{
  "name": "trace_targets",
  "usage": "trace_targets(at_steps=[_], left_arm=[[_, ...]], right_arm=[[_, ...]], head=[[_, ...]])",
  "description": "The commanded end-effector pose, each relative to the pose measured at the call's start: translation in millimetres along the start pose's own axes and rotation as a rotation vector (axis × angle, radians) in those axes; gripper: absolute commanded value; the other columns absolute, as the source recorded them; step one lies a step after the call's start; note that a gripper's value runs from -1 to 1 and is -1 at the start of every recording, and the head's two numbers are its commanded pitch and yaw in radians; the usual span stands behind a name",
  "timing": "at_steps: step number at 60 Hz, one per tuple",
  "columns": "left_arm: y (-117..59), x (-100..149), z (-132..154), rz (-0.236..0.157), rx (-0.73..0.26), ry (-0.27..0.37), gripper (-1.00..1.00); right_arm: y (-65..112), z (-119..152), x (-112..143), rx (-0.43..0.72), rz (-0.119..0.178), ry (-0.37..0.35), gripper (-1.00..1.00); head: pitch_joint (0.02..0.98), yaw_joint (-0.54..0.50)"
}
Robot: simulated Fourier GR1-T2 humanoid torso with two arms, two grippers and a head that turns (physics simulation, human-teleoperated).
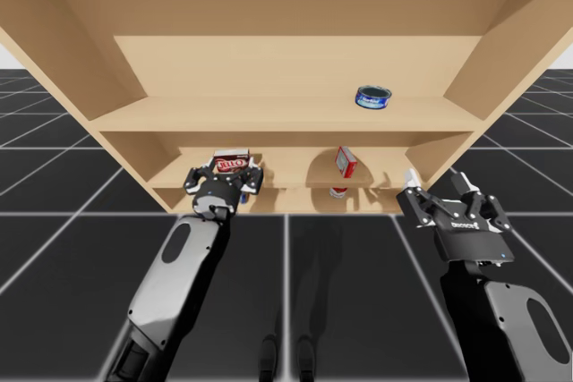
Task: Find the pudding box on the shelf and bring it to me.
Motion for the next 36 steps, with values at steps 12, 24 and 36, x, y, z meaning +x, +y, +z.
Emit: trace_targets(at_steps=[12, 24, 36], left_arm=[[-1.7, 2, -21, -0.005, 0.037, 0.013, -1.00], [-4.0, 0, -33, 0.010, 0.041, 0.038, -1.00], [-4.3, -3, -34, 0.019, 0.030, 0.038, 0.85]], right_arm=[[-1.9, 0, 0, -0.002, 0.000, 0.001, -1.00], [-2.5, -1, 0, -0.001, 0.000, 0.001, -1.00], [-2.9, -1, 0, 0.000, 0.000, 0.001, -1.00]], head=[[0.530, 0.20], [0.530, 0.20], [0.531, 0.20]])
